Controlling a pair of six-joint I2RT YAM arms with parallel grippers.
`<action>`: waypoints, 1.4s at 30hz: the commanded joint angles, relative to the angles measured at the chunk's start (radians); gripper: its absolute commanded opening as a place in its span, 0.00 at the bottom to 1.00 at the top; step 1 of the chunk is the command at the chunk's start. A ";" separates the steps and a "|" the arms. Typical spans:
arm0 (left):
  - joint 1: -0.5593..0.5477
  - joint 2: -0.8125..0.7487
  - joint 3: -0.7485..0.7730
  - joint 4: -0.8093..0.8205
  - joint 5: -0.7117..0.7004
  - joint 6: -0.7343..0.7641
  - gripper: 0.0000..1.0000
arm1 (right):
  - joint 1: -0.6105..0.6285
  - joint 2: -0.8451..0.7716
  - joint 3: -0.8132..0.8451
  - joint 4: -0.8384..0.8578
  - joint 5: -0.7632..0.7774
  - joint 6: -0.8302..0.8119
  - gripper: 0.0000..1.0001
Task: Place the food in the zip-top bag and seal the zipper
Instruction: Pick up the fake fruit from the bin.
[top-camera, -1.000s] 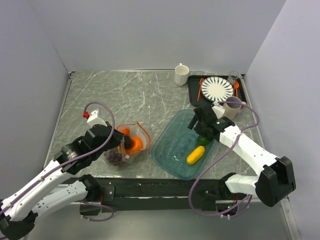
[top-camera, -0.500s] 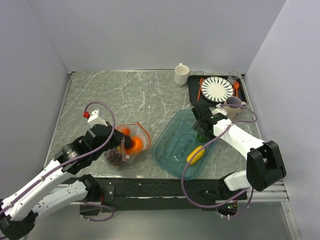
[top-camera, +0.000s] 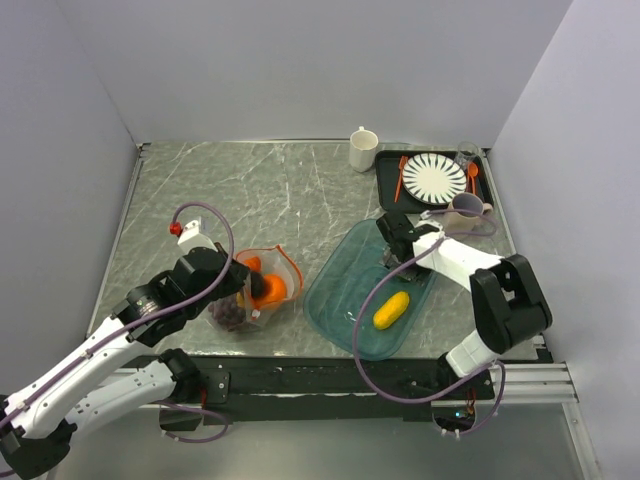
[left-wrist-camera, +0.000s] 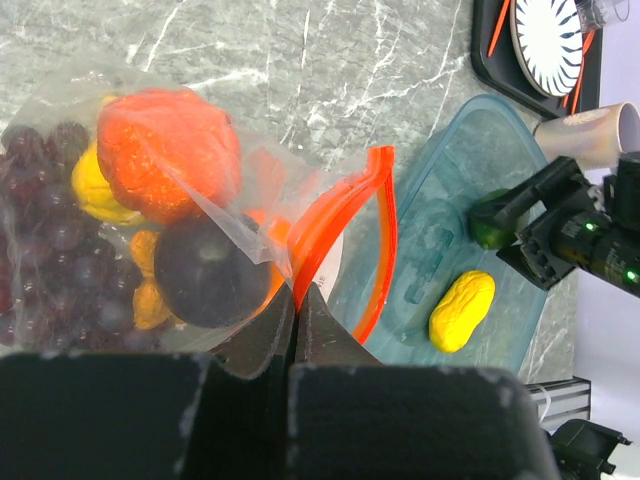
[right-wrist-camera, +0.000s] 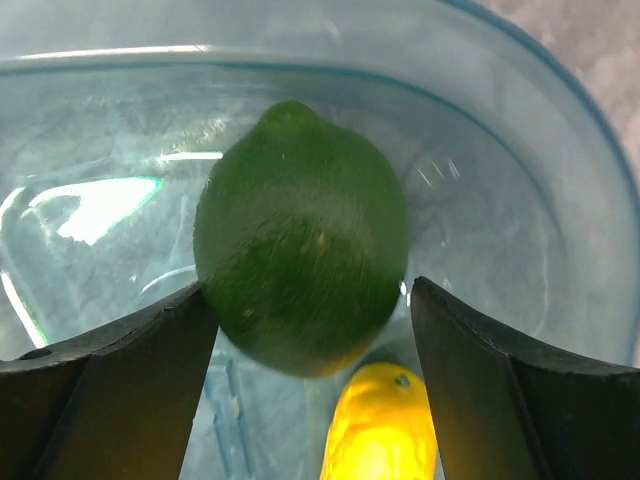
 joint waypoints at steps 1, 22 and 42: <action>0.004 -0.007 0.025 0.025 -0.004 0.004 0.01 | -0.015 0.051 0.073 0.047 0.007 -0.108 0.83; 0.004 0.007 0.028 0.021 -0.009 0.001 0.01 | -0.015 0.148 0.191 0.143 -0.146 -0.428 0.57; 0.004 0.022 0.018 0.053 0.010 0.004 0.01 | 0.190 -0.323 0.097 0.248 -0.594 -0.349 0.25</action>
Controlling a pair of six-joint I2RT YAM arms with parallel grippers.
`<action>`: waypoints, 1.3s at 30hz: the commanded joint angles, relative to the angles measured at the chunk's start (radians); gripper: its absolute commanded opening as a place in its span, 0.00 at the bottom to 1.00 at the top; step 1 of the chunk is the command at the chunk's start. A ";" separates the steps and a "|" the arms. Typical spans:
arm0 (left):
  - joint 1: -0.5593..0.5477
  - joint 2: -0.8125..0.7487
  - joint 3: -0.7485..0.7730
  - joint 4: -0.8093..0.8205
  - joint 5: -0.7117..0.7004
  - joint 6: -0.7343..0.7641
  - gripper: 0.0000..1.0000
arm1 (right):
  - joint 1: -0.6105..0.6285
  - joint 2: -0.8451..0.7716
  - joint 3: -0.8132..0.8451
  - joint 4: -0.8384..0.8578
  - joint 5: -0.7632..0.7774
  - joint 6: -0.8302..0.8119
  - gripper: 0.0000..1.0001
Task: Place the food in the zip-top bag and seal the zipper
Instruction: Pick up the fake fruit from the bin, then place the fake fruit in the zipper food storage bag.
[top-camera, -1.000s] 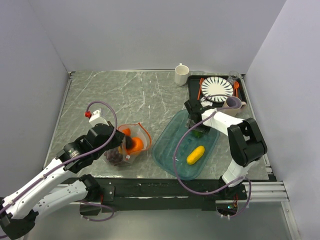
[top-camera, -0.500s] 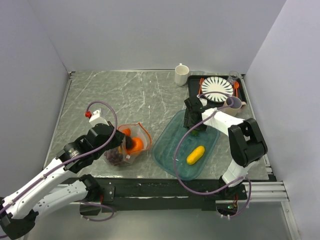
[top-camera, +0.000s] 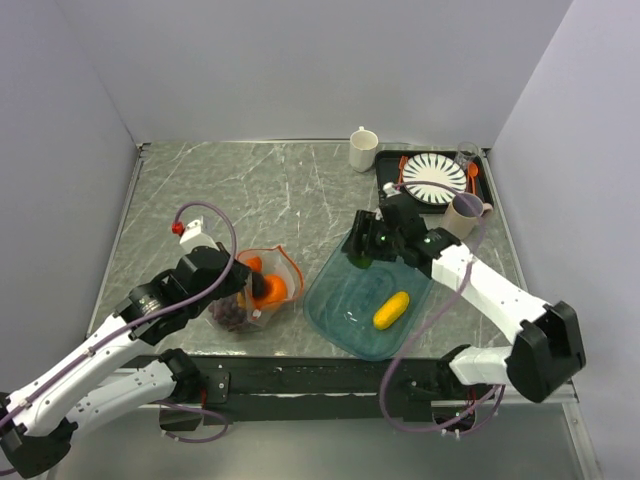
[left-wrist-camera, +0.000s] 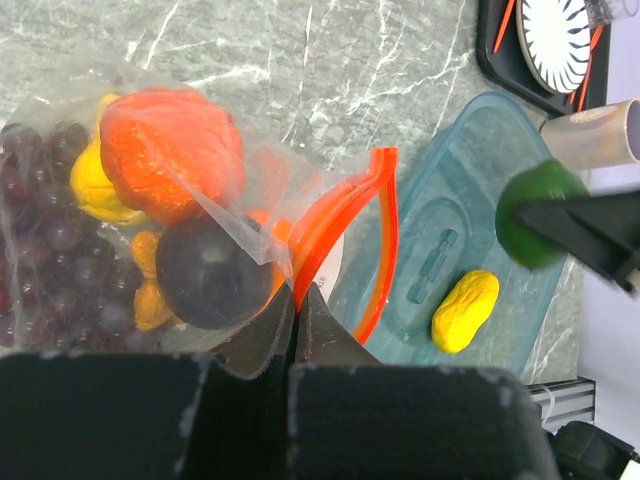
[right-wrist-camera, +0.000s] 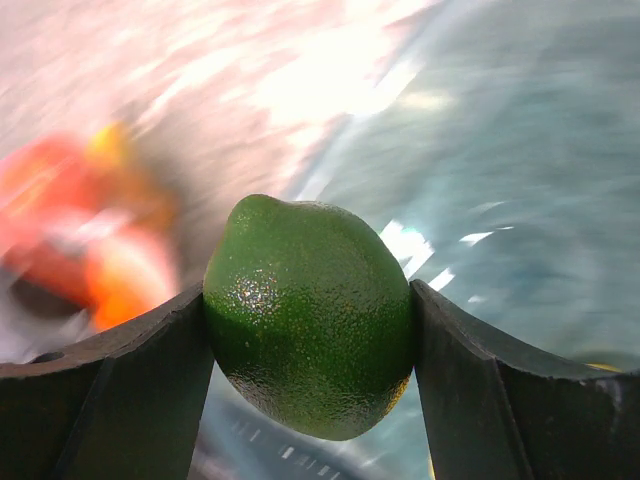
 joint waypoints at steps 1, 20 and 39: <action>0.004 0.008 0.018 0.051 0.011 0.003 0.01 | 0.124 -0.068 0.044 0.034 -0.085 0.041 0.25; 0.004 -0.024 0.019 0.040 0.014 0.000 0.01 | 0.419 0.274 0.310 0.135 -0.141 0.087 0.26; 0.004 -0.039 0.048 0.015 -0.006 -0.005 0.01 | 0.491 0.494 0.498 0.118 -0.154 0.020 0.52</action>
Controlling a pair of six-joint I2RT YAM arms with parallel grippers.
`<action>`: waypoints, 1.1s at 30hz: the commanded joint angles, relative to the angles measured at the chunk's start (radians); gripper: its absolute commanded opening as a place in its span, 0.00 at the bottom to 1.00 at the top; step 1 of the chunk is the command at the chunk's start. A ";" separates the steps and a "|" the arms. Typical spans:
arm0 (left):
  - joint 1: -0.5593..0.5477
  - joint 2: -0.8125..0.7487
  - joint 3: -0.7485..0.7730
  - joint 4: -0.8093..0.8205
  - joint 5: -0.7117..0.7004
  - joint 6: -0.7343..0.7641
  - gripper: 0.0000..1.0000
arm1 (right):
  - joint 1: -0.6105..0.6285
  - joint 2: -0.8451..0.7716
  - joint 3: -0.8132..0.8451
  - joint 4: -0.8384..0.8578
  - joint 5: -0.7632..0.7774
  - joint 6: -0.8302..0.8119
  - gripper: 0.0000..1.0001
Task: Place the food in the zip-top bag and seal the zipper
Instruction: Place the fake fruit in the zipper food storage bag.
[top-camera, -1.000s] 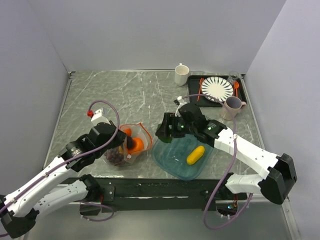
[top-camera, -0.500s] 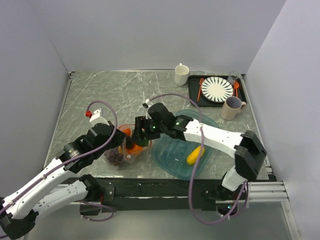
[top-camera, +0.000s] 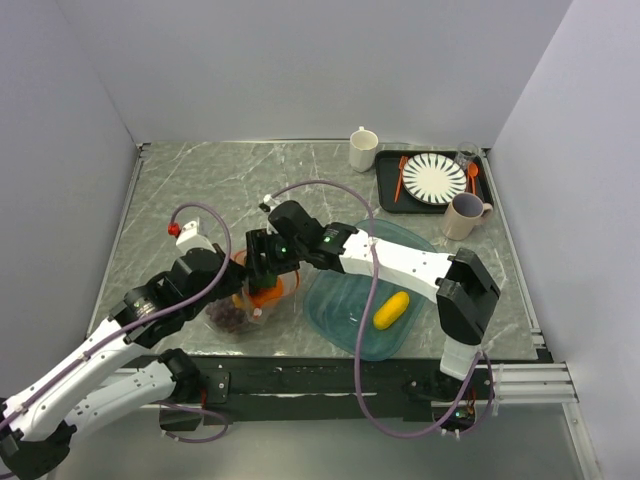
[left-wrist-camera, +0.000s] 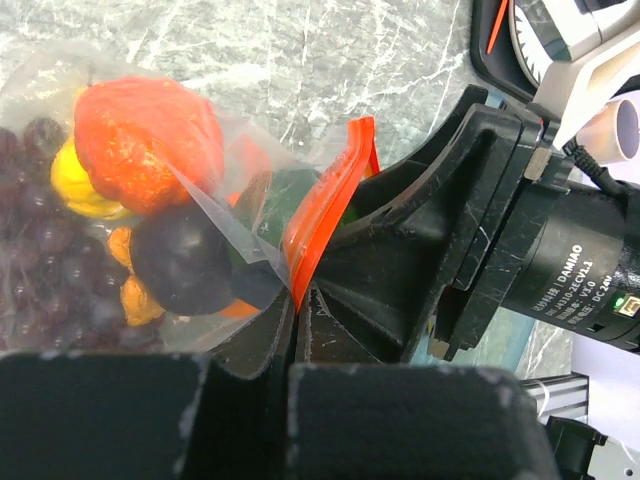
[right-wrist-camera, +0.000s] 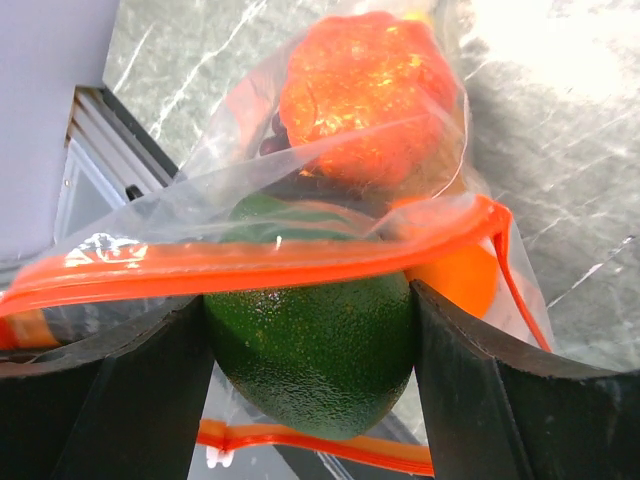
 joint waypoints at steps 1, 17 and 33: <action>0.002 -0.013 0.048 0.034 -0.014 -0.008 0.01 | 0.025 0.010 0.022 0.025 -0.045 -0.024 0.52; 0.002 -0.059 0.085 -0.024 -0.065 -0.022 0.01 | 0.042 -0.076 0.069 -0.095 0.110 -0.067 0.93; 0.002 -0.061 0.068 -0.007 -0.059 -0.027 0.01 | 0.015 -0.243 0.013 -0.250 0.388 -0.038 0.99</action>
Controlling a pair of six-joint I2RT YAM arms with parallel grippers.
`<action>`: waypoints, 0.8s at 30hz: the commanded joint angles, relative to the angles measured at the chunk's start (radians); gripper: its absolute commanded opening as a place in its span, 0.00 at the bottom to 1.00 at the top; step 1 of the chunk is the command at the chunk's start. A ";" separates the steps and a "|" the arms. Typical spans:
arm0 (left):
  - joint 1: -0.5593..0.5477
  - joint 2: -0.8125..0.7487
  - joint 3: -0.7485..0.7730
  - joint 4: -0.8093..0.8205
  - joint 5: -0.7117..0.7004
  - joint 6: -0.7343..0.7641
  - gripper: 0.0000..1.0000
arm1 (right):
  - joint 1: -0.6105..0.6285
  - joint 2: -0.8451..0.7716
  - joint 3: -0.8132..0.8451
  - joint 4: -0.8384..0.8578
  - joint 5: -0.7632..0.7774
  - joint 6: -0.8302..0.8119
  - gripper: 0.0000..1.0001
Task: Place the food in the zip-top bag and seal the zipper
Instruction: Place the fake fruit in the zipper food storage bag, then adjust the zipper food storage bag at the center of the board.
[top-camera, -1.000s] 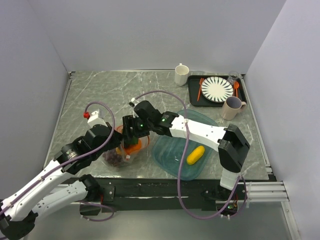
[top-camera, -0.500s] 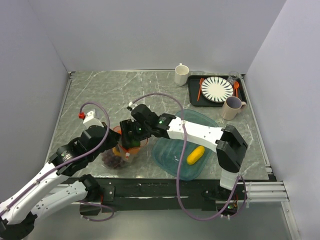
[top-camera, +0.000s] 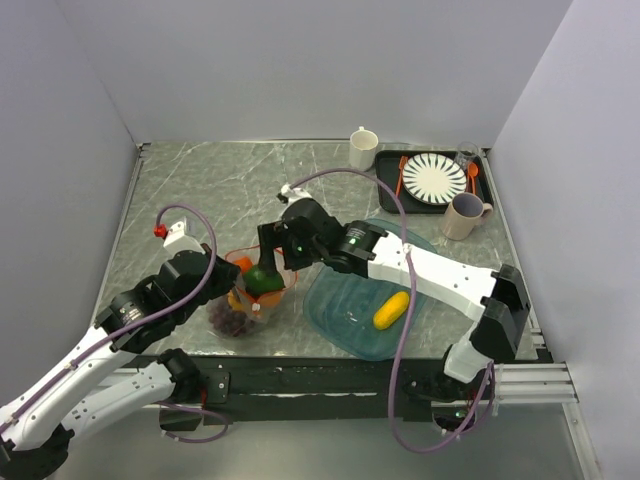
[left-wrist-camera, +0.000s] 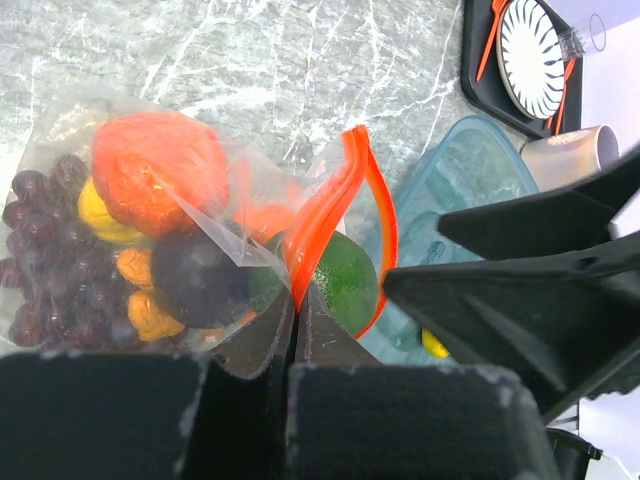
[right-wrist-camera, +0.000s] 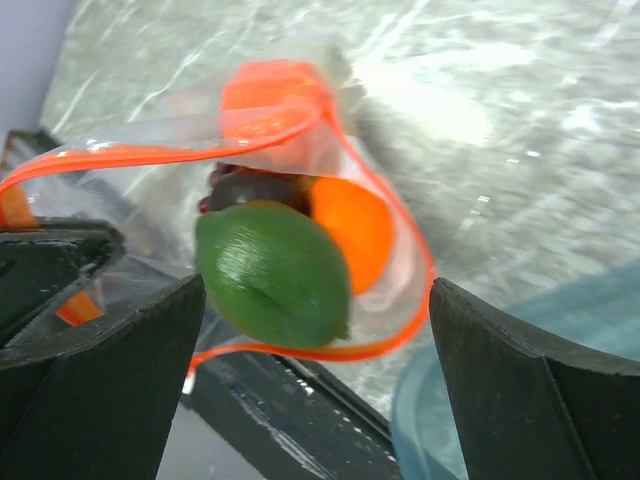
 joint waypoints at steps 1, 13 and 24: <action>0.002 -0.012 0.032 0.049 -0.015 -0.021 0.01 | -0.028 -0.080 -0.022 -0.056 0.118 0.030 0.97; 0.002 -0.009 0.032 0.049 -0.013 -0.017 0.01 | -0.051 -0.023 -0.116 -0.010 -0.014 0.053 0.63; 0.002 -0.017 0.036 0.039 -0.018 -0.016 0.01 | -0.051 0.034 -0.102 -0.046 -0.032 0.053 0.14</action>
